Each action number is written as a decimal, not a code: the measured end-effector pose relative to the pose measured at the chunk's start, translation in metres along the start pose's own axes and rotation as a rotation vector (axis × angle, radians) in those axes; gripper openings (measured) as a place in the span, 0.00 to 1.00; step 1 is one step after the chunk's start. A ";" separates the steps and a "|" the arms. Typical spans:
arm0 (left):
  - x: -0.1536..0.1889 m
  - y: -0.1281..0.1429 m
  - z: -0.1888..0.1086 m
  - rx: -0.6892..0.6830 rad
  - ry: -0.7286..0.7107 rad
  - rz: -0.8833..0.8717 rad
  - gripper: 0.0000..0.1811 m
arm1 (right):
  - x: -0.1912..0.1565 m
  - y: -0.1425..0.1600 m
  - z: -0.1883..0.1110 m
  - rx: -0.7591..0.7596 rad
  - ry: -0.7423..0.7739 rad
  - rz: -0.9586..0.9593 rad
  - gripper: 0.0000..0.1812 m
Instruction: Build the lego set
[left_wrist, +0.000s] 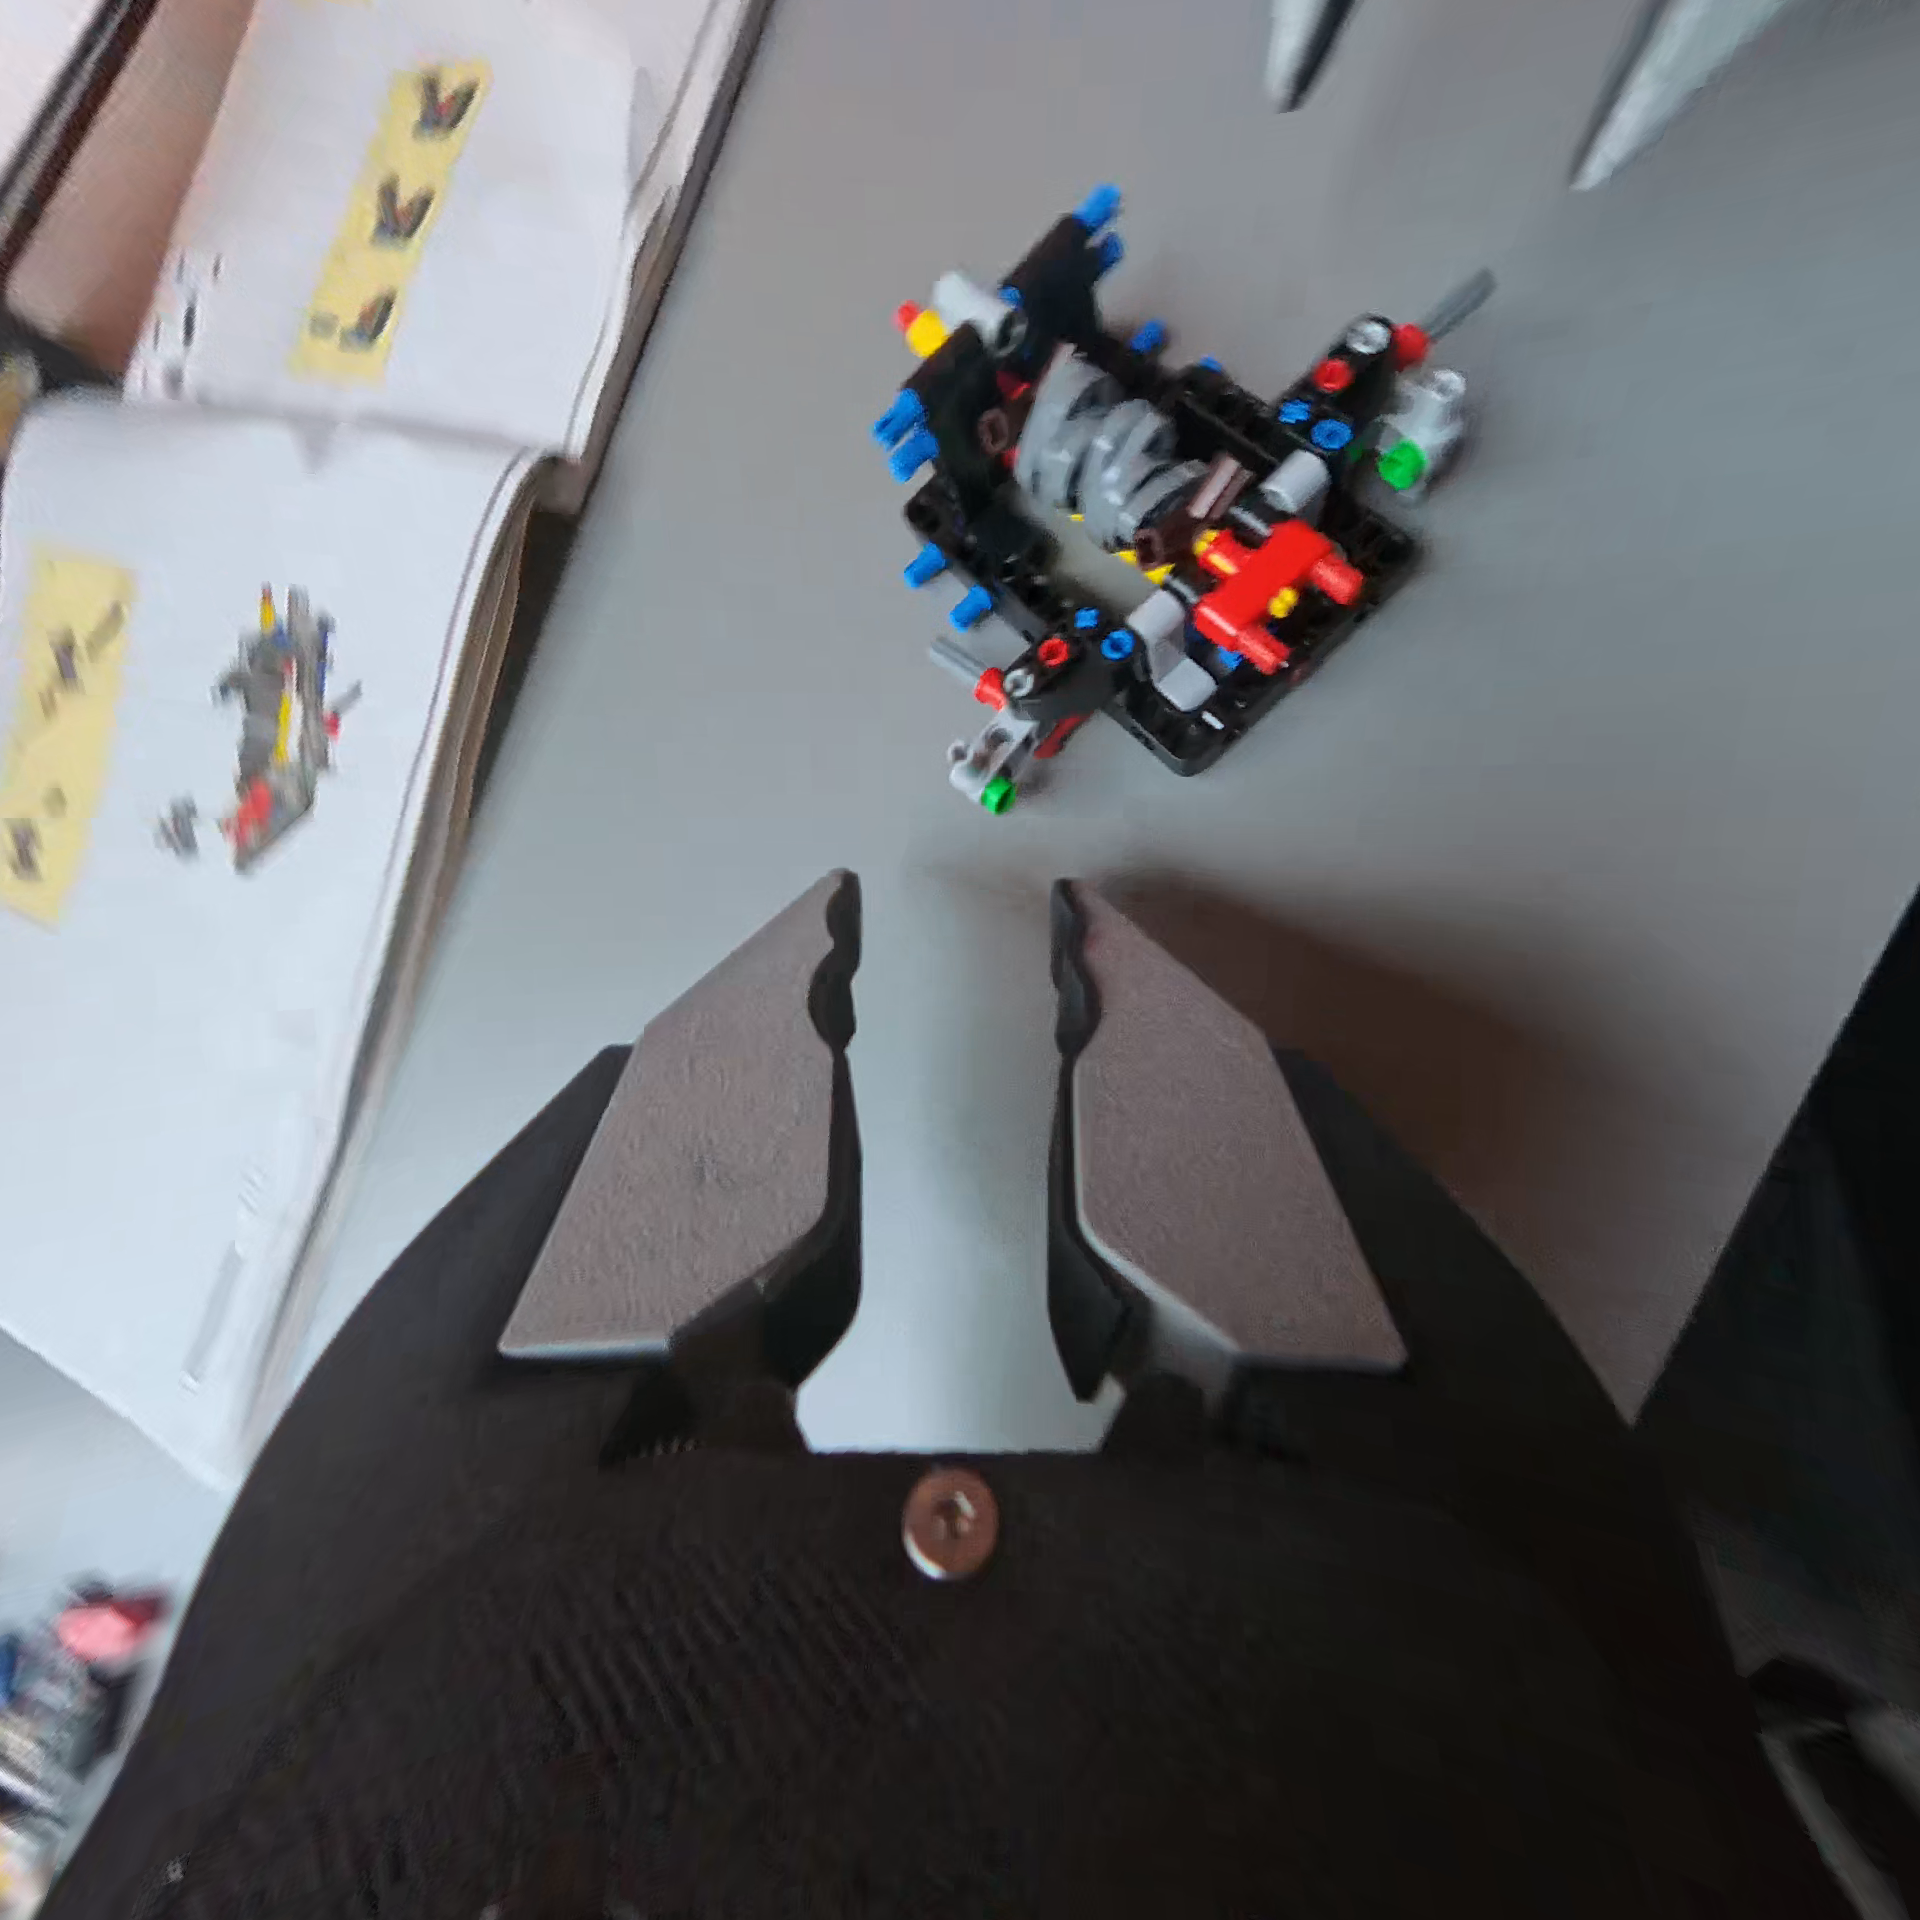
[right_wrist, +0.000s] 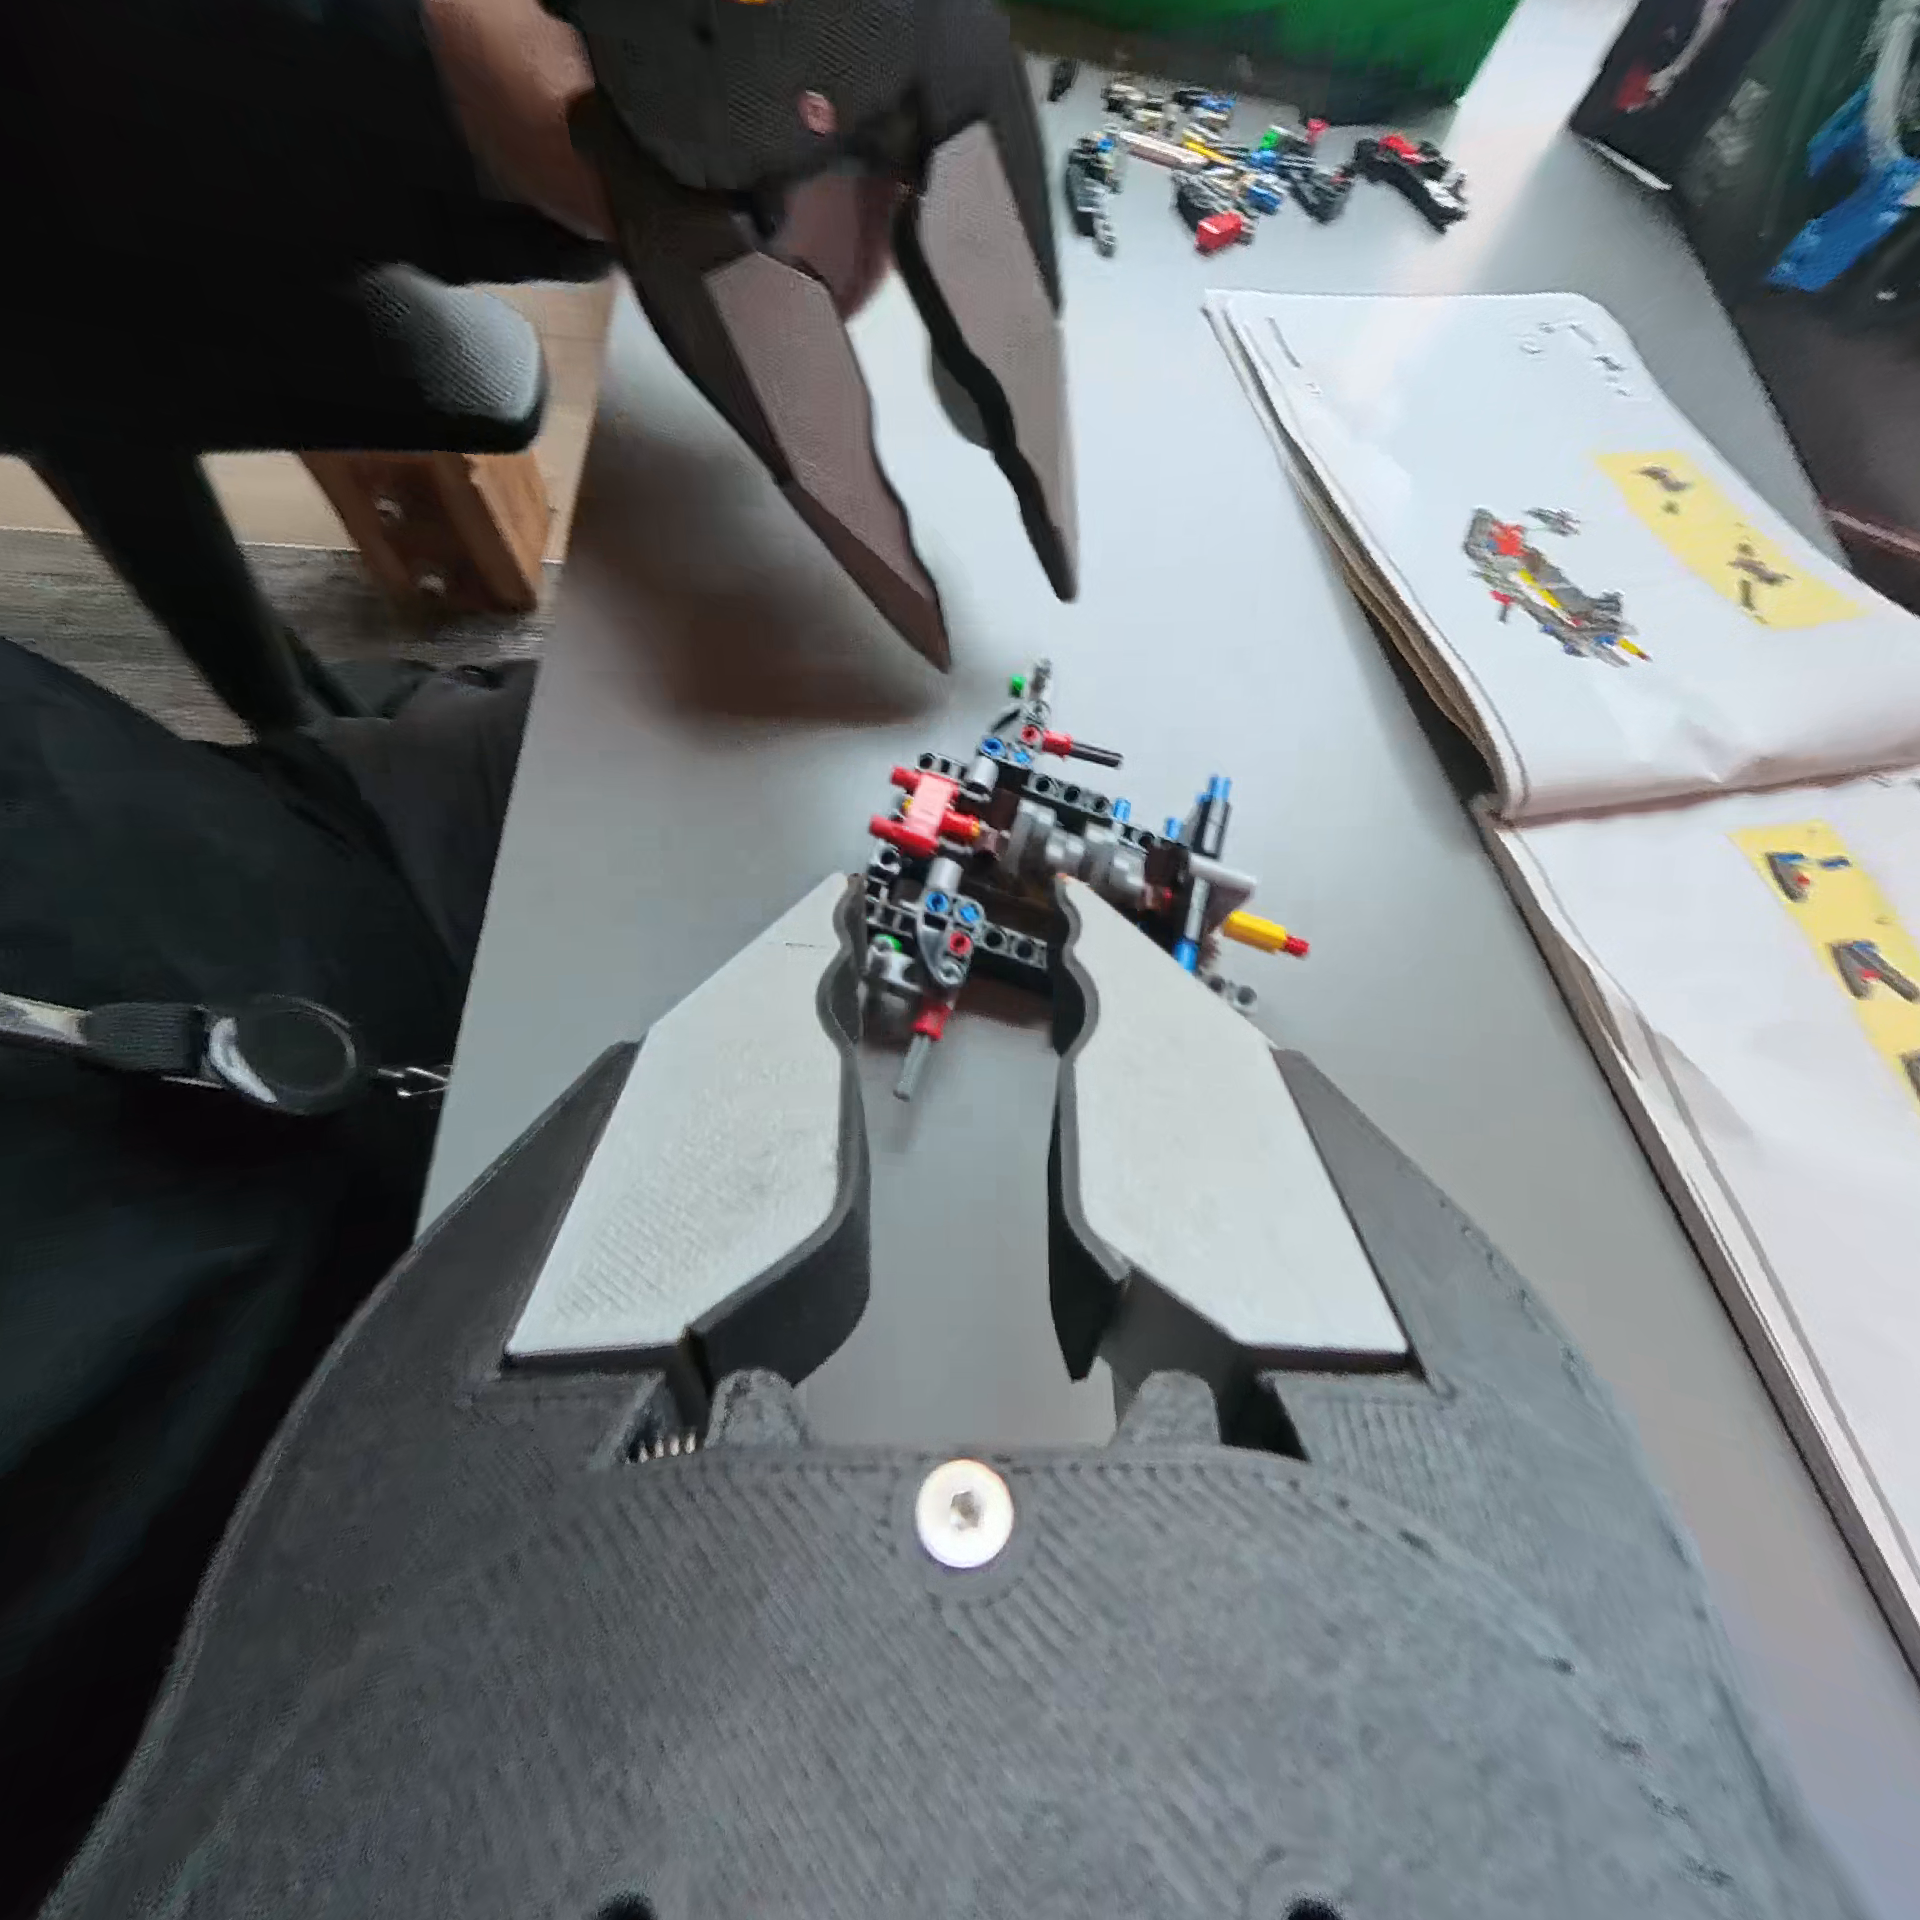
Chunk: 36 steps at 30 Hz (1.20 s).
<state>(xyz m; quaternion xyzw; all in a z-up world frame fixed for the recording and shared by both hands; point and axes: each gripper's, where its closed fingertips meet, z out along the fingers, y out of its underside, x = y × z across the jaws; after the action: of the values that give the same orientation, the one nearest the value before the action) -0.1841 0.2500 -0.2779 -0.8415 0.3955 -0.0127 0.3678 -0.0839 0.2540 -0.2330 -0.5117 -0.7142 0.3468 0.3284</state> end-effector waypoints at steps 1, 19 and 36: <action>0.000 -0.001 0.001 -0.004 0.030 0.095 0.16 | -0.003 -0.003 0.003 0.003 -0.036 -0.006 0.17; 0.030 -0.011 0.016 -0.016 0.239 -0.082 0.05 | -0.005 0.030 0.043 -0.125 -0.028 0.064 0.08; 0.056 -0.012 0.005 -0.002 -0.062 -0.336 0.05 | -0.005 0.025 0.048 -0.131 0.026 0.040 0.07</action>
<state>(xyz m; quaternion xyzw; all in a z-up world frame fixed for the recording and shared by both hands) -0.1368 0.2204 -0.2891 -0.8961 0.2376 -0.0476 0.3718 -0.1095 0.2473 -0.2804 -0.5507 -0.7207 0.2993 0.2964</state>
